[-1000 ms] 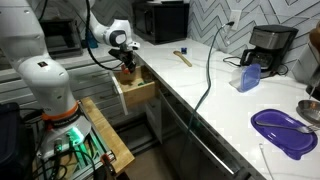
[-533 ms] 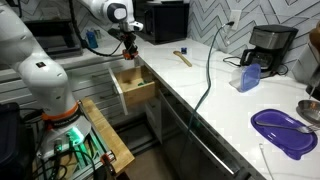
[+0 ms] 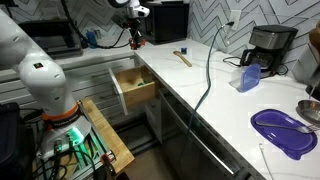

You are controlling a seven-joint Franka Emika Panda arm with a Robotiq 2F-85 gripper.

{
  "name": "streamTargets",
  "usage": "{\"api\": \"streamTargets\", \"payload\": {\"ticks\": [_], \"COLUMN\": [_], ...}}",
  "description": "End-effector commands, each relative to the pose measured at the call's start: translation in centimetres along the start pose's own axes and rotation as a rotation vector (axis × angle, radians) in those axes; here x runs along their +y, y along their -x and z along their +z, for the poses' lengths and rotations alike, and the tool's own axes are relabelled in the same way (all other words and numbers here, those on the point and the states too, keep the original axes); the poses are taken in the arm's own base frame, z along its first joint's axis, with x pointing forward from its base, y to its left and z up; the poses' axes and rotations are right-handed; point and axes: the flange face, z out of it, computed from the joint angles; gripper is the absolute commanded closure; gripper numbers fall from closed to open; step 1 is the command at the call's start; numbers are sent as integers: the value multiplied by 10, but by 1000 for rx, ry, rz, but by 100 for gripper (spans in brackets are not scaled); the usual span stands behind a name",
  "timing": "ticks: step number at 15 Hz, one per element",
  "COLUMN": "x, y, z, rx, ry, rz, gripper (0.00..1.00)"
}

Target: Remove the orange heart bowl from the drawer and put it on the counter top

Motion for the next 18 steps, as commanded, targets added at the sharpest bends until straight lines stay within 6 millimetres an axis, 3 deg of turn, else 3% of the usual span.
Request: {"api": "streamTargets", "payload": {"ticks": [1,2,4,10,13,18], "x": [0,0,15,101,143,191], "y": [0,0,-15,-62,-84,-114], "z": [0,0,-8,-28,-21,7], "rx": [-2,-2,109,214,228,191], "ry": [1,1,66,249,301,319], "rz": [0,-1,63,328,470,648], "gripper": [87,97,97,97,97,97]}}
